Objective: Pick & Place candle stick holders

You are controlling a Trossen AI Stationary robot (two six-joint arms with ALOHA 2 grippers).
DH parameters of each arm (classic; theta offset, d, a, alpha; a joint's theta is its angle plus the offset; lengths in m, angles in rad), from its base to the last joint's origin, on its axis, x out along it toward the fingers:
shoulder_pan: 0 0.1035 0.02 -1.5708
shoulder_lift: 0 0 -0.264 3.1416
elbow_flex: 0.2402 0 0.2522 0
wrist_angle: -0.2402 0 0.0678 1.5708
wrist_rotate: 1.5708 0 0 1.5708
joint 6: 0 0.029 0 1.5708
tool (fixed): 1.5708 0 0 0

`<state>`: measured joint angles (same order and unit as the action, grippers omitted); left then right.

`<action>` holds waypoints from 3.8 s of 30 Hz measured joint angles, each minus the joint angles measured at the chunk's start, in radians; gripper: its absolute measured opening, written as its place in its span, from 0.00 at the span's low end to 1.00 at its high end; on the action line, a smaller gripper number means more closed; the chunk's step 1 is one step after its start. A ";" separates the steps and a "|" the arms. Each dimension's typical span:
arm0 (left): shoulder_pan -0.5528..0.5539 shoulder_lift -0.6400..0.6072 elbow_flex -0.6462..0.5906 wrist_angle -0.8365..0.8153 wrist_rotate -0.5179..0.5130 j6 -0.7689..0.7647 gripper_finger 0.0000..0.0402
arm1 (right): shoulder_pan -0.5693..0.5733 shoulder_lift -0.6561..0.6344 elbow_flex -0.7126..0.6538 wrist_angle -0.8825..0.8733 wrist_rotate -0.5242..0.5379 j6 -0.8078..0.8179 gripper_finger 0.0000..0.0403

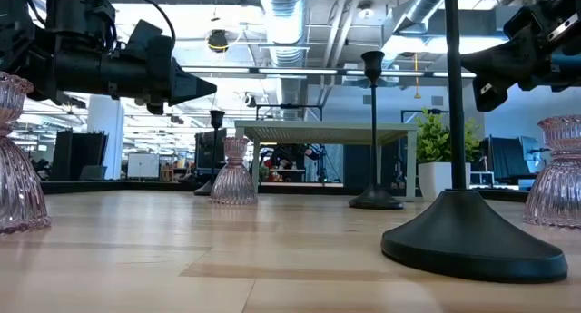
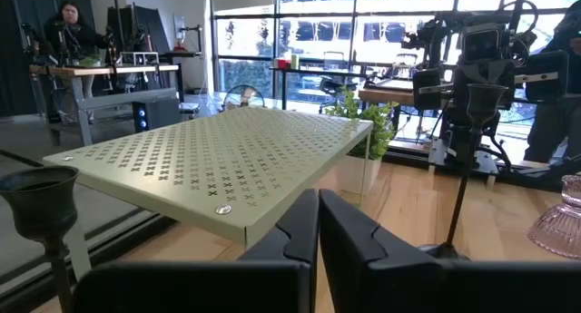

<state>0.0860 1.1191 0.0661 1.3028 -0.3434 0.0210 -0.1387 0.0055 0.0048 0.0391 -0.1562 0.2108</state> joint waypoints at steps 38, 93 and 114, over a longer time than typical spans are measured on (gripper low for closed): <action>0.000 0.000 0.000 0.000 0.000 0.000 0.03 | 0.000 0.000 0.000 0.000 0.000 0.000 0.00; -0.005 -0.221 -0.060 -0.127 0.135 0.057 0.03 | -0.013 0.000 0.000 -0.001 0.005 -0.184 0.00; -0.005 -0.615 -0.061 -0.637 0.154 -0.025 0.03 | -0.048 0.001 0.020 -0.053 0.007 -0.185 0.00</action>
<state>0.0814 0.5038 0.0051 0.6654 -0.1890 -0.0038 -0.1871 0.0063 0.0246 -0.0135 -0.1497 0.0262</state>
